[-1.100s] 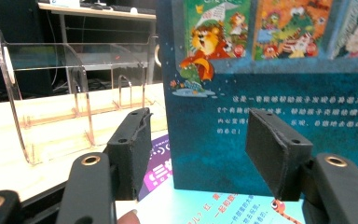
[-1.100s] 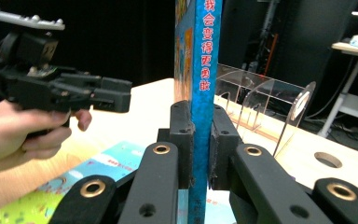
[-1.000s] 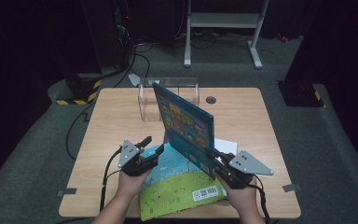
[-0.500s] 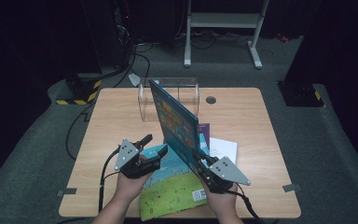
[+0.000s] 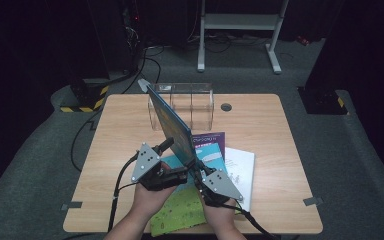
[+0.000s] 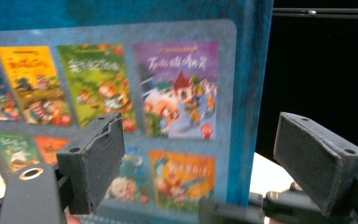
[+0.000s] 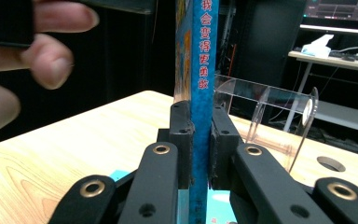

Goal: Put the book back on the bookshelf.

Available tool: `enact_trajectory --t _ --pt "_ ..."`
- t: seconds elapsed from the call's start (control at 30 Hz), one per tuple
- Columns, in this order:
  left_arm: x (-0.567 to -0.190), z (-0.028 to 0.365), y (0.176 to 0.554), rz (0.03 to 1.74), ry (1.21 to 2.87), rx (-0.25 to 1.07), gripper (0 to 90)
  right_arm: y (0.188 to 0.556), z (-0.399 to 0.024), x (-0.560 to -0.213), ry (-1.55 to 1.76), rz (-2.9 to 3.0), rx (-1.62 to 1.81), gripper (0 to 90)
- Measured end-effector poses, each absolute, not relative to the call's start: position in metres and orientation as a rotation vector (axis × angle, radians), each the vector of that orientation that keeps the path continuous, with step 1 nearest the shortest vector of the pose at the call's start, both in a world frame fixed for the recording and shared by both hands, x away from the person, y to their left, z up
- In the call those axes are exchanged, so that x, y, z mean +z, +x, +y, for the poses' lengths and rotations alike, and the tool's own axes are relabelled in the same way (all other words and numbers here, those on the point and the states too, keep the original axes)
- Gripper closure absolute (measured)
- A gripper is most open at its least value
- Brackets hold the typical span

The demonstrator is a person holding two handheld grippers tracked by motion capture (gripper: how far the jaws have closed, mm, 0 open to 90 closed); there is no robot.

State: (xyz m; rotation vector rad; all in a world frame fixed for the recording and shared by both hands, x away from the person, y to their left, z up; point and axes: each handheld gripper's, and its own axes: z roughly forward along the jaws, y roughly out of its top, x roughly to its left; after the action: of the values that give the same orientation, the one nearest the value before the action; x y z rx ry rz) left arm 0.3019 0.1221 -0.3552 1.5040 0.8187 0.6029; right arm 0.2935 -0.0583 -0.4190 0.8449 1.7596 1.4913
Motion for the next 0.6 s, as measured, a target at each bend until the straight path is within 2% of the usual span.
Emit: enact_trajectory --t 0.17,0.6 --pt "-0.354 0.117 0.305 0.870 1.499 0.623 15.3 0.290 -0.049 -0.422 0.816 1.761 1.484 82.8" --pt "-0.357 0.121 0.303 0.923 1.489 0.701 19.7 0.287 -0.038 -0.424 0.779 1.800 1.504 78.4"
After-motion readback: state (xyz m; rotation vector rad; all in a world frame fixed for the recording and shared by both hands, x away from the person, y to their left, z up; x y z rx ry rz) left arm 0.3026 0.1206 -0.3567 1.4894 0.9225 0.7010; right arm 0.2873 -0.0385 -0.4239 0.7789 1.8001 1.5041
